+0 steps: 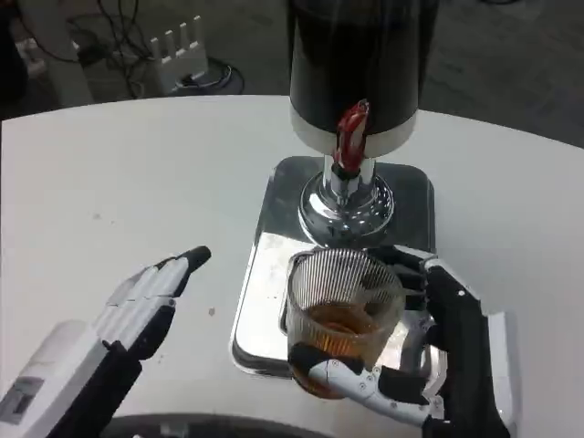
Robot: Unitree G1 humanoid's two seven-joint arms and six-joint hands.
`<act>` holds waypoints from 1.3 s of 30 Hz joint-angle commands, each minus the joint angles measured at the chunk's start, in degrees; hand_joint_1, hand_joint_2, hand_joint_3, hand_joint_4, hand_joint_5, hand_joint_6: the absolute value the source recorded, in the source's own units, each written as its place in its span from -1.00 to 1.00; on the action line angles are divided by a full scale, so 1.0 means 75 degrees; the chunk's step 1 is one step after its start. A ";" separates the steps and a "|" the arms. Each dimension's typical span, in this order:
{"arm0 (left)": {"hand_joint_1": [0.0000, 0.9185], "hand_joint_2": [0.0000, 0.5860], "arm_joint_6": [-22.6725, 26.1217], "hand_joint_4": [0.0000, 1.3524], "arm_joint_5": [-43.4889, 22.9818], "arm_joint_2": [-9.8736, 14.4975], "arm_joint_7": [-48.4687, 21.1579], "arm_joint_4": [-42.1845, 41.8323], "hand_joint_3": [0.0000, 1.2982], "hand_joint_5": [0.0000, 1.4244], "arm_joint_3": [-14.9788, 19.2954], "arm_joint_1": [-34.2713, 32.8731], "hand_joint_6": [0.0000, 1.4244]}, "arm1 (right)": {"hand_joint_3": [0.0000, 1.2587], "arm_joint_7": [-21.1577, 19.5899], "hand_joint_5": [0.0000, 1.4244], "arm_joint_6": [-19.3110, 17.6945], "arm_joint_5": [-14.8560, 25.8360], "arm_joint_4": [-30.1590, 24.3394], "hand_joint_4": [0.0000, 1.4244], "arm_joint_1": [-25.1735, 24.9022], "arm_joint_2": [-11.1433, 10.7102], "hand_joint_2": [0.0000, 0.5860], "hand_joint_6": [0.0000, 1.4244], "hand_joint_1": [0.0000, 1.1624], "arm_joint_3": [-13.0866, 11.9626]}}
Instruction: Grasp the cup under the faucet to collect the drink, then remove the cup.
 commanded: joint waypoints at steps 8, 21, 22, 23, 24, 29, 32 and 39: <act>-1.00 -0.83 -0.0333 -1.00 0.1097 0.0361 0.0155 -0.0331 -1.00 -1.00 0.0114 0.0568 -1.00 | 0.57 0.0615 0.74 -0.0695 -0.0253 -0.1051 0.53 0.0549 -0.0047 -0.59 0.88 0.55 -0.0233; -1.00 -0.83 0.0381 -1.00 0.2155 0.0459 0.0117 -0.1206 -1.00 -1.00 0.0180 0.0860 -1.00 | 0.57 0.0801 0.76 -0.1248 -0.0928 -0.1584 0.53 0.0902 -0.0247 -0.63 0.88 0.56 -0.0341; -1.00 -0.83 0.0422 -1.00 0.2228 0.0462 0.0127 -0.1278 -1.00 -1.00 0.0192 0.0885 -1.00 | 0.57 0.0825 0.76 -0.1254 -0.0964 -0.1636 0.53 0.0927 -0.0265 -0.63 0.88 0.56 -0.0365; -1.00 -0.83 0.0463 -1.00 0.2283 0.0465 0.0139 -0.1341 -1.00 -1.00 0.0199 0.0906 -1.00 | 0.57 0.0846 0.76 -0.1272 -0.0965 -0.1677 0.53 0.0962 -0.0270 -0.64 0.88 0.56 -0.0382; -1.00 -0.83 0.0496 -1.00 0.2323 0.0467 0.0151 -0.1387 -1.00 -1.00 0.0207 0.0923 -1.00 | 0.57 0.0897 0.76 -0.1275 -0.0971 -0.1750 0.53 0.0997 -0.0292 -0.64 0.88 0.56 -0.0390; -1.00 -0.80 0.0742 -1.00 0.2532 0.0586 0.0036 -0.1577 -1.00 -1.00 0.0175 0.0907 -1.00 | 0.57 0.1155 0.76 -0.1241 -0.0870 -0.2002 0.53 0.1077 -0.0328 -0.65 0.90 0.55 -0.0485; -1.00 -0.76 0.0841 -1.00 0.2537 0.0668 0.0035 -0.1675 -1.00 -1.00 0.0178 0.0851 -1.00 | 0.57 0.1228 0.76 -0.1235 -0.0911 -0.2090 0.53 0.1098 -0.0291 -0.65 0.90 0.56 -0.0473; -1.00 -0.76 0.1146 -1.00 0.2604 0.0816 -0.0149 -0.1836 -1.00 -1.00 -0.0002 0.0609 -1.00 | 0.57 0.1270 0.76 -0.1284 -0.1060 -0.2145 0.53 0.1159 -0.0319 -0.65 0.91 0.56 -0.0509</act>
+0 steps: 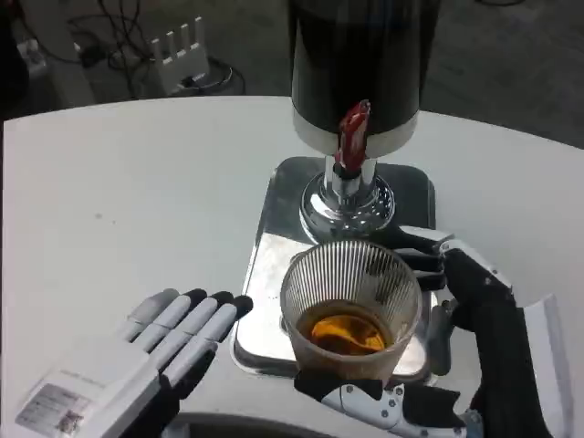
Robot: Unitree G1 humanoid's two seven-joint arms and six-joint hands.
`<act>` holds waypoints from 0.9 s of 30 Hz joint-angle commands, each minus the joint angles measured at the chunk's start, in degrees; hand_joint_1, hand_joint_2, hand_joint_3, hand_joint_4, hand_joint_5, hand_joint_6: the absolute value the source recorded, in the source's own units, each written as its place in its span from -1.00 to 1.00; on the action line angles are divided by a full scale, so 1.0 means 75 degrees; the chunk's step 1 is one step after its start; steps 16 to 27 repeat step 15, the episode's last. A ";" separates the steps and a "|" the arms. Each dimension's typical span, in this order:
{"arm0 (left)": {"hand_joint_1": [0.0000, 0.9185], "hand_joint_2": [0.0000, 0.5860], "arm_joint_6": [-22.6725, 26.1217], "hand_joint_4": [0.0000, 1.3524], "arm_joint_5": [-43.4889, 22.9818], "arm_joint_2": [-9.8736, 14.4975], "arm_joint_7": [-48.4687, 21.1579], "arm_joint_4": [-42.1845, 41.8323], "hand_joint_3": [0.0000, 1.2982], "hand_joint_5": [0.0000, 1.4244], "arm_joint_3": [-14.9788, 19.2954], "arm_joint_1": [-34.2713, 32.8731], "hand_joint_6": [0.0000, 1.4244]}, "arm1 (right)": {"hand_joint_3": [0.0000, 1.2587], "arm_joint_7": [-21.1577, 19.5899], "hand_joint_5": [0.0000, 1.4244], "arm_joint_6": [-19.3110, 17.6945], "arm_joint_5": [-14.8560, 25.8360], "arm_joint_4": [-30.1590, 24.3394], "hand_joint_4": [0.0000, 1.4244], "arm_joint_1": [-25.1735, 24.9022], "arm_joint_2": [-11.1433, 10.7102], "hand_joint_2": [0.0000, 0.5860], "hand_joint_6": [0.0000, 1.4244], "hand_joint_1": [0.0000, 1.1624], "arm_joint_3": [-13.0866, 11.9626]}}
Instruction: Grasp the cup under the faucet to collect the drink, then remove the cup.
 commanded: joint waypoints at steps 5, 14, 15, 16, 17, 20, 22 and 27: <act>-1.00 -0.75 0.0550 -1.00 0.0184 0.0214 -0.0493 -0.0095 -1.00 -1.00 -0.0295 -0.0193 -1.00 | 0.57 0.0021 0.76 -0.0480 -0.0082 -0.0295 0.53 -0.0008 -0.0006 -0.65 0.91 0.56 -0.0061; -1.00 -0.75 0.0684 -1.00 0.0076 0.0231 -0.0452 -0.0039 -1.00 -1.00 -0.0346 -0.0320 -1.00 | 0.57 0.0069 0.76 -0.0561 -0.0211 -0.0313 0.53 -0.0015 0.0012 -0.66 0.91 0.55 -0.0121; -1.00 -0.75 0.0704 -1.00 0.0066 0.0229 -0.0463 -0.0034 -1.00 -1.00 -0.0358 -0.0339 -1.00 | 0.57 0.0065 0.76 -0.0558 -0.0223 -0.0323 0.53 -0.0013 0.0016 -0.66 0.91 0.55 -0.0129; -1.00 -0.75 0.0704 -1.00 0.0066 0.0229 -0.0463 -0.0034 -1.00 -1.00 -0.0358 -0.0339 -1.00 | 0.57 0.0065 0.76 -0.0558 -0.0223 -0.0323 0.53 -0.0013 0.0016 -0.66 0.91 0.55 -0.0129; -1.00 -0.75 0.0704 -1.00 0.0066 0.0229 -0.0463 -0.0034 -1.00 -1.00 -0.0358 -0.0339 -1.00 | 0.57 0.0065 0.76 -0.0558 -0.0223 -0.0323 0.53 -0.0013 0.0016 -0.66 0.91 0.55 -0.0129; -1.00 -0.75 0.0704 -1.00 0.0066 0.0229 -0.0463 -0.0034 -1.00 -1.00 -0.0358 -0.0339 -1.00 | 0.57 0.0065 0.76 -0.0558 -0.0223 -0.0323 0.53 -0.0013 0.0016 -0.66 0.91 0.55 -0.0129; -1.00 -0.75 0.0704 -1.00 0.0066 0.0229 -0.0463 -0.0034 -1.00 -1.00 -0.0358 -0.0339 -1.00 | 0.57 0.0065 0.76 -0.0558 -0.0223 -0.0323 0.53 -0.0013 0.0016 -0.66 0.91 0.55 -0.0129; -1.00 -0.75 0.0704 -1.00 0.0066 0.0229 -0.0463 -0.0034 -1.00 -1.00 -0.0358 -0.0339 -1.00 | 0.57 0.0065 0.76 -0.0558 -0.0223 -0.0323 0.53 -0.0013 0.0016 -0.66 0.91 0.55 -0.0129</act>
